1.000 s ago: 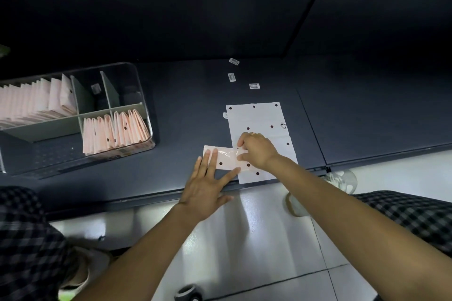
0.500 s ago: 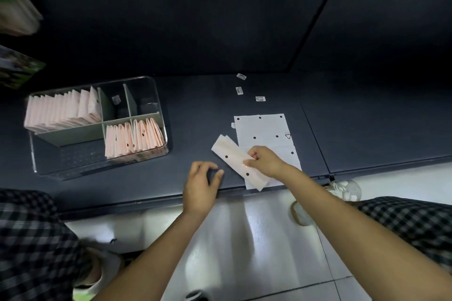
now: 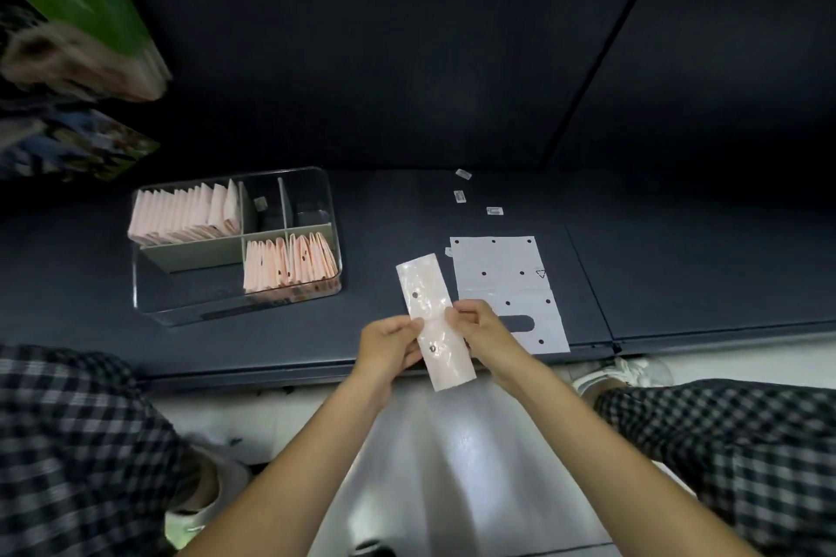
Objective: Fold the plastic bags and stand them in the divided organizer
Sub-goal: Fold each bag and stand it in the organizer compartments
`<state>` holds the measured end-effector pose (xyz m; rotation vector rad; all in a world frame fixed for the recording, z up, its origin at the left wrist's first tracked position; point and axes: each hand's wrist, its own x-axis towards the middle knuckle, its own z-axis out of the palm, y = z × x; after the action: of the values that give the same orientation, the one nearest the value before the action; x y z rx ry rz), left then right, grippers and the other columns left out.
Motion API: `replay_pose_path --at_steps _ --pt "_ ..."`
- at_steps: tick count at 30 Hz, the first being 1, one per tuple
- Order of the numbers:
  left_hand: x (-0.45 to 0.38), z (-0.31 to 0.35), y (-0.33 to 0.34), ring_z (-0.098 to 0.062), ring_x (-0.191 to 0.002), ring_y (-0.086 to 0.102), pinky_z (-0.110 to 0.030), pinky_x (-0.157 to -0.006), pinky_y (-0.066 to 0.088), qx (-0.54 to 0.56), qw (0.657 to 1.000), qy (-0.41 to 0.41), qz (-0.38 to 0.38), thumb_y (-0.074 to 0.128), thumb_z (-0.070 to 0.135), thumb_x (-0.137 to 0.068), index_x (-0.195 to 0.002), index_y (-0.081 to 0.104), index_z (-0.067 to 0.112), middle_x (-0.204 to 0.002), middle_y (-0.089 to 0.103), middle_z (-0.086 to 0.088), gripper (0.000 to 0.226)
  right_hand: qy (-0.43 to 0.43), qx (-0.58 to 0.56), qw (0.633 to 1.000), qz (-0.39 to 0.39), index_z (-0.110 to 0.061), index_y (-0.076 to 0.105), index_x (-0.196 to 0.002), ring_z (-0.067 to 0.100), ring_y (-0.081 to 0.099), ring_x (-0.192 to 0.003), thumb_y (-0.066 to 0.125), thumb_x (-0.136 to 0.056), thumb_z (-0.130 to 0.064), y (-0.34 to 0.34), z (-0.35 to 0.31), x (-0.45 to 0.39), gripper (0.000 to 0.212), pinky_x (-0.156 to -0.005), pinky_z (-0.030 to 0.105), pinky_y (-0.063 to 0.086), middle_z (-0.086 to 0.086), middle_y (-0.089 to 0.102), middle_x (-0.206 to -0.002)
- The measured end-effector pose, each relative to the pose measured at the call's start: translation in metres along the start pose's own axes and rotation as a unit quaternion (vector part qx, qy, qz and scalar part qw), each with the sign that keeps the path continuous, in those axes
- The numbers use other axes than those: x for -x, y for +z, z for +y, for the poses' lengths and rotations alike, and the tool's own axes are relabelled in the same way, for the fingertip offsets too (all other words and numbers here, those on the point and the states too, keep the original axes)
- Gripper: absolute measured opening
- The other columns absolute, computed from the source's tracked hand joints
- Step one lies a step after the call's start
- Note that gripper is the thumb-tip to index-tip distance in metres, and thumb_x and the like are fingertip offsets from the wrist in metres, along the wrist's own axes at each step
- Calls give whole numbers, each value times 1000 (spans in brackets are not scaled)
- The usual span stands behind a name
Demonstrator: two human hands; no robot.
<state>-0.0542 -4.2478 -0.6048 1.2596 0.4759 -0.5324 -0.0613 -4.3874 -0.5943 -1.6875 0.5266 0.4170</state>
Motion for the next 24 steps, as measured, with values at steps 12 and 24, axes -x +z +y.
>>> replay_pose_path --at_steps 12,24 --pt "23 24 -11 -20 -79 68 -33 -79 54 -82 992 88 -23 60 5 -90 -98 69 1 -88 73 -8 13 -83 -26 996 -19 -2 62 -106 21 65 -90 49 -97 -18 13 -19 29 22 -87 38 52 15 68 -103" --pt "39 52 -18 -9 -65 67 -12 -62 49 -84 964 253 9 69 1 -80 -99 53 20 -70 71 -3 32 -237 -78 966 61 -26 60 -98 5 67 -71 66 -83 -5 16 -36 43 27 -67 9 47 0 72 -68"
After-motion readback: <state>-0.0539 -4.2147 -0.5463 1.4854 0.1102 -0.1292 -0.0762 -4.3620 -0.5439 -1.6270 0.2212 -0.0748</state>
